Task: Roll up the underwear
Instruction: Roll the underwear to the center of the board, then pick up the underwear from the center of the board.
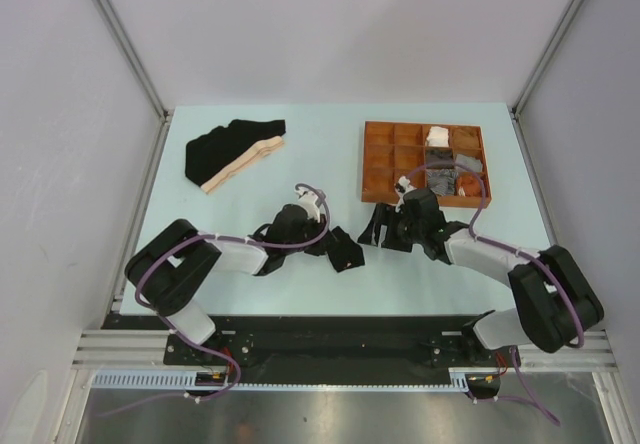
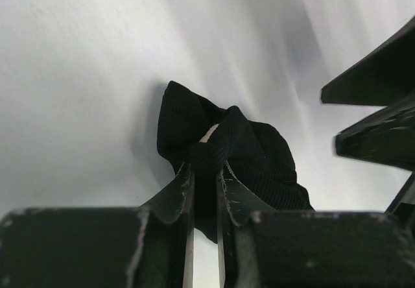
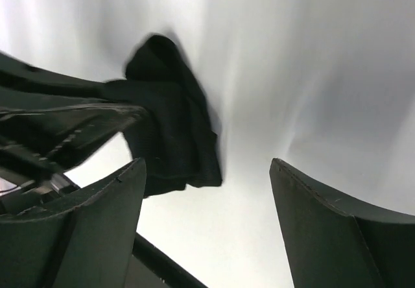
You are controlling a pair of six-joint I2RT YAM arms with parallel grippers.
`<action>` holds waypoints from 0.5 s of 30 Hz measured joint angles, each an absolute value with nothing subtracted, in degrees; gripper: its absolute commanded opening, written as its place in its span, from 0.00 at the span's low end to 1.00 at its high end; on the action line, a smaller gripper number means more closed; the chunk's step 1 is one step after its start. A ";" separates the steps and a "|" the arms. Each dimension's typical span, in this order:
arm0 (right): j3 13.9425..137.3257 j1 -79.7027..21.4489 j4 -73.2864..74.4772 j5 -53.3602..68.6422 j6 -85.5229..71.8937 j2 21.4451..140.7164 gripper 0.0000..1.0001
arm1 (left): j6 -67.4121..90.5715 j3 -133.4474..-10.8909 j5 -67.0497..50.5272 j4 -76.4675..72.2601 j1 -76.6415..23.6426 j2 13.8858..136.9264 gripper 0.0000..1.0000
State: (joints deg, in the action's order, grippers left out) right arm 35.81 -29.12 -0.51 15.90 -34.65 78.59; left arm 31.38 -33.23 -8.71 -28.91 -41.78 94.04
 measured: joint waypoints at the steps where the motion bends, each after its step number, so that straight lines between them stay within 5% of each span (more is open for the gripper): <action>1: 35.81 -29.12 -0.21 16.34 -35.14 79.88 0.81 | 30.98 -33.21 -8.29 -28.82 -42.04 93.84 0.11; 15: 36.77 -30.76 -6.44 22.22 -40.66 88.20 0.80 | 29.32 -32.93 -5.43 -28.21 -44.80 92.73 0.08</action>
